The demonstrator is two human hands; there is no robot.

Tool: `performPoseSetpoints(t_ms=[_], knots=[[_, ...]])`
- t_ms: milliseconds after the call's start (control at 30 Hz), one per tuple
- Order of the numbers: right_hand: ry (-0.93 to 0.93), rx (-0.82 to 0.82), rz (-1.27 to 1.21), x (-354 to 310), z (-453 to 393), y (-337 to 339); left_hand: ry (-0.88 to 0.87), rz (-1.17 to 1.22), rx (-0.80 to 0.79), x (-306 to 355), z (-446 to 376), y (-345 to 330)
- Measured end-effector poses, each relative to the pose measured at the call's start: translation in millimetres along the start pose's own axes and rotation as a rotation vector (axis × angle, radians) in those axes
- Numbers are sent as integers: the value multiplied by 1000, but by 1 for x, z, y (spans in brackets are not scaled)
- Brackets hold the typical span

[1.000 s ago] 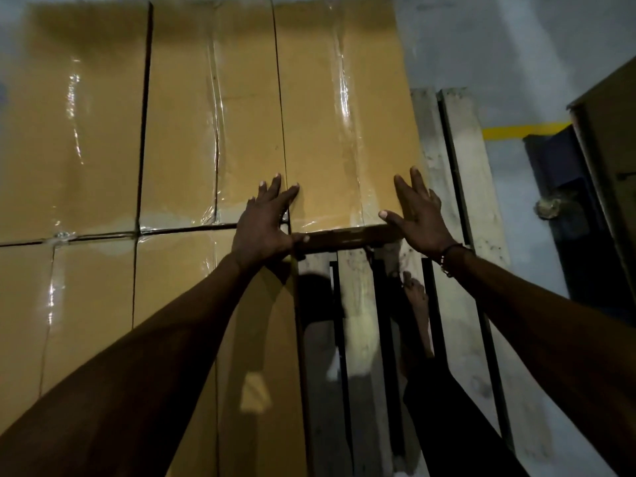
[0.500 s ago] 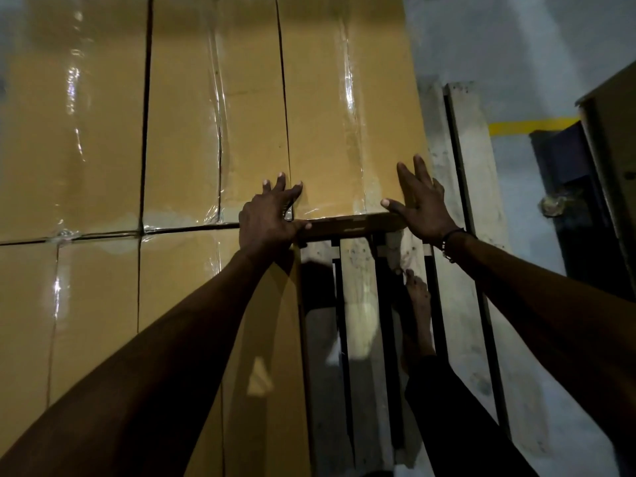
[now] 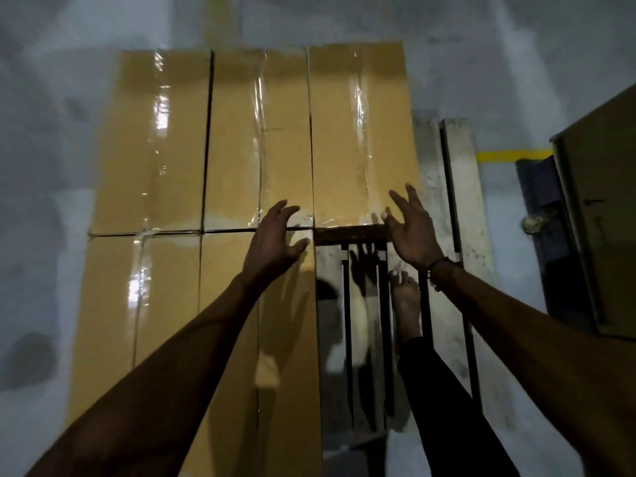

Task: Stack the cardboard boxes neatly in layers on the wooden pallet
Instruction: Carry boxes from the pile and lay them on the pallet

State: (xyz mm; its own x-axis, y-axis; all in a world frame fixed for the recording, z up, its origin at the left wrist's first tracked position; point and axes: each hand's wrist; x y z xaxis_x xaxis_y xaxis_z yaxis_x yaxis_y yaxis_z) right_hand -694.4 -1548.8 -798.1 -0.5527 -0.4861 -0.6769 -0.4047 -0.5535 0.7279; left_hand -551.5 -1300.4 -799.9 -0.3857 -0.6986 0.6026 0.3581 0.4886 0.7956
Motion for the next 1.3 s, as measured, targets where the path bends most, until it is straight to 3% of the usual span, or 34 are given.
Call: performPoseSetpoints(t_ms=[267, 533, 733, 1000, 1300], knots=[[109, 56, -155, -143, 126, 96, 144, 231, 201, 62, 127, 148], [112, 105, -193, -276, 284, 196, 102, 314, 300, 115, 267, 307], [142, 91, -245, -336, 395, 248, 138, 375, 400, 134, 358, 397], [155, 37, -355, -369, 476, 265, 202, 418, 545, 135, 456, 465], [235, -149, -465, -441, 537, 204, 332, 421, 699, 98, 569, 528]])
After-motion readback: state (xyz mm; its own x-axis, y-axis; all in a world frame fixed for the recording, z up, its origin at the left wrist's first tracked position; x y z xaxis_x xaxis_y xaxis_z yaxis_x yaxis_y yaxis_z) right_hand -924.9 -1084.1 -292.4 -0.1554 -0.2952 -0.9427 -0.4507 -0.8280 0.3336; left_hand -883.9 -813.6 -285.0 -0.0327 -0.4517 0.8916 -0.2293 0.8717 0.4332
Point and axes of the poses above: each hand's wrist, its own z-axis away from the middle knuckle, its own y-axis out of the back of the hand, x = y × z, and after that the axes turned 13 degrees about x, right-handed
